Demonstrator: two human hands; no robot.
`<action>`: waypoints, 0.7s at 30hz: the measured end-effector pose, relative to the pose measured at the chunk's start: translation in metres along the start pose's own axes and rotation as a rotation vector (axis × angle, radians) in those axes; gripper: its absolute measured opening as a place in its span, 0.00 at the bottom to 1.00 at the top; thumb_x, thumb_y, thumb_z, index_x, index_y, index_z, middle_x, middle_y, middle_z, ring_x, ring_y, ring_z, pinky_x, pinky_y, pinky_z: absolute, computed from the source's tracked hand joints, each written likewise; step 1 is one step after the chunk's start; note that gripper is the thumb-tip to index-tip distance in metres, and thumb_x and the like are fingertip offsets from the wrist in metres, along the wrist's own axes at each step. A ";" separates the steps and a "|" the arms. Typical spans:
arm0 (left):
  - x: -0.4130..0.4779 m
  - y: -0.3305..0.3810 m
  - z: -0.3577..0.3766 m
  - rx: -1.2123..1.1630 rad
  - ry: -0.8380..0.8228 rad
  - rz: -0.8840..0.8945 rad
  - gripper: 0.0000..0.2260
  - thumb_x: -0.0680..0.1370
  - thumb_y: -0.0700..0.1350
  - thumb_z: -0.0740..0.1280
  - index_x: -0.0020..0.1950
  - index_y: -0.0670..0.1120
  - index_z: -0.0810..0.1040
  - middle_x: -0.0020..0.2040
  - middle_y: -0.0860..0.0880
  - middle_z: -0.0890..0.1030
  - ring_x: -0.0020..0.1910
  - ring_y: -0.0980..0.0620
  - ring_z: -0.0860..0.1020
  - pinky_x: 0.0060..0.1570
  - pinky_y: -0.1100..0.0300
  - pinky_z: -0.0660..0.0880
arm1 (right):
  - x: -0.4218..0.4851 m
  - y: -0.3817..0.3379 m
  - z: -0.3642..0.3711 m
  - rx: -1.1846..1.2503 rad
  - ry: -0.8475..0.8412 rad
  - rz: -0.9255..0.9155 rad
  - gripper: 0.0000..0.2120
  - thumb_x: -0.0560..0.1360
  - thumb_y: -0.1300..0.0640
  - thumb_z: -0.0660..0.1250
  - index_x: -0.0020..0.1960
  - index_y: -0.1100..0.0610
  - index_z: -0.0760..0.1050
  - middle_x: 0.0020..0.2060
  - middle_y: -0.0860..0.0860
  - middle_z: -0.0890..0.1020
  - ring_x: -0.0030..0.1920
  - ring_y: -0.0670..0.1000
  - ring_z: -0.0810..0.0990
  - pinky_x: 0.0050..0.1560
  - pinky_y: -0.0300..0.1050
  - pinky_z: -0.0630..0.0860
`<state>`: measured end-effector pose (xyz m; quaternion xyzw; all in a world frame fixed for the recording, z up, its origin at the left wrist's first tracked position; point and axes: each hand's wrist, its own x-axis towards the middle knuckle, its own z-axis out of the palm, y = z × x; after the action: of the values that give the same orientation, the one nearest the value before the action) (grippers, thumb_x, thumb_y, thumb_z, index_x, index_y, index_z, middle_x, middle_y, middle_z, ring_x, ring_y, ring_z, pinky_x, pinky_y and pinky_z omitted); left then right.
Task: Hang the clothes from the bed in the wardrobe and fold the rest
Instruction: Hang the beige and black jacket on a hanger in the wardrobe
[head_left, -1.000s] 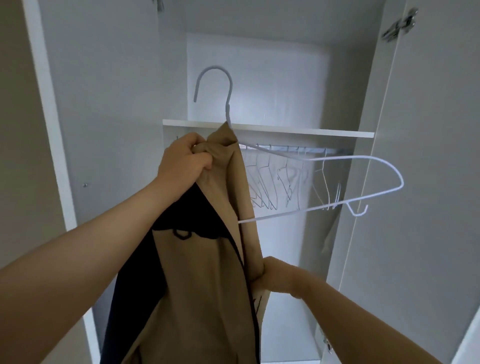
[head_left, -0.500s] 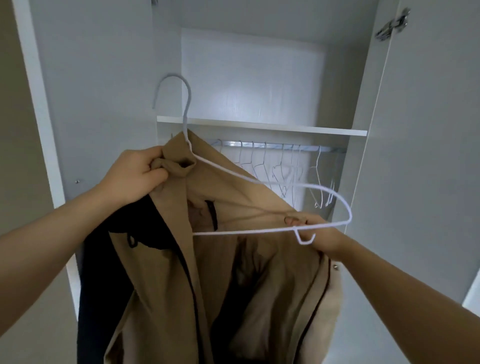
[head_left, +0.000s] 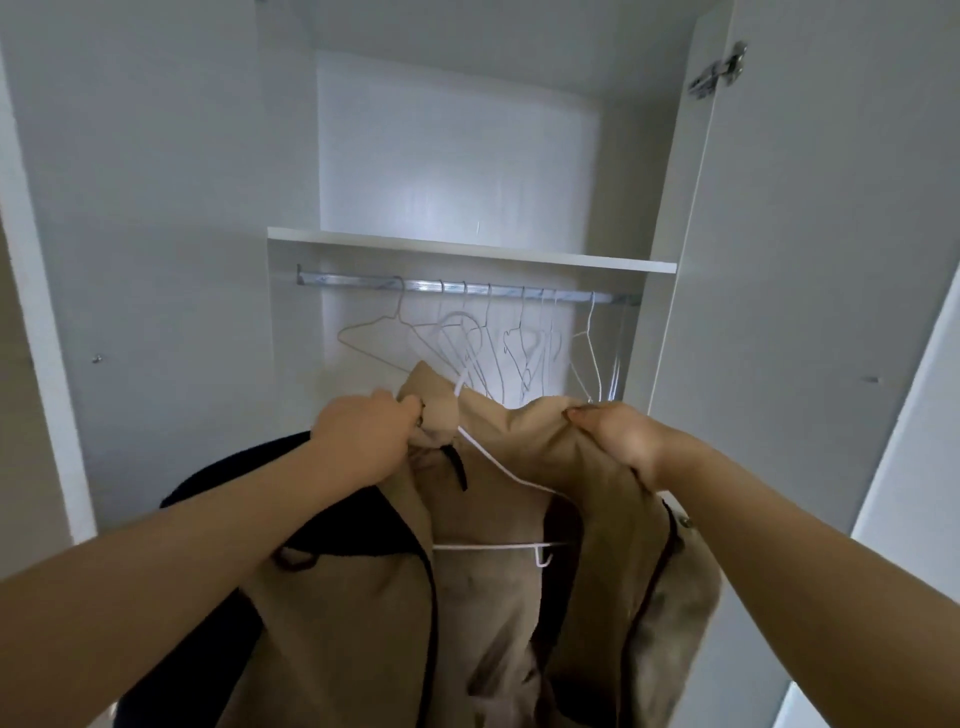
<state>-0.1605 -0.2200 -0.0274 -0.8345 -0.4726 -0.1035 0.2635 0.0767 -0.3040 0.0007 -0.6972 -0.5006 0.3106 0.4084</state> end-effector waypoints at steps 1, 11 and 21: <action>0.003 0.011 0.000 -0.053 0.011 -0.015 0.12 0.79 0.44 0.56 0.61 0.44 0.66 0.51 0.44 0.73 0.45 0.42 0.77 0.34 0.56 0.64 | -0.006 -0.004 0.005 0.039 -0.012 -0.004 0.19 0.81 0.52 0.56 0.65 0.62 0.72 0.60 0.61 0.77 0.60 0.61 0.76 0.62 0.51 0.72; 0.006 0.031 -0.002 -0.699 0.354 -0.175 0.09 0.74 0.45 0.62 0.54 0.47 0.71 0.52 0.48 0.76 0.49 0.44 0.76 0.38 0.57 0.65 | -0.046 0.012 0.051 -0.362 0.065 -0.477 0.13 0.77 0.46 0.62 0.42 0.54 0.70 0.34 0.45 0.74 0.39 0.50 0.76 0.37 0.45 0.72; -0.004 0.034 -0.017 -0.824 0.476 -0.075 0.16 0.66 0.47 0.58 0.50 0.44 0.76 0.46 0.50 0.79 0.44 0.47 0.77 0.38 0.60 0.62 | -0.023 0.026 0.033 -0.808 0.278 -0.253 0.21 0.75 0.34 0.54 0.41 0.51 0.68 0.38 0.50 0.75 0.41 0.53 0.76 0.35 0.43 0.65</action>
<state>-0.1329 -0.2464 -0.0269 -0.8051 -0.3483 -0.4801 0.0075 0.0536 -0.3221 -0.0375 -0.7694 -0.6032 -0.0592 0.2014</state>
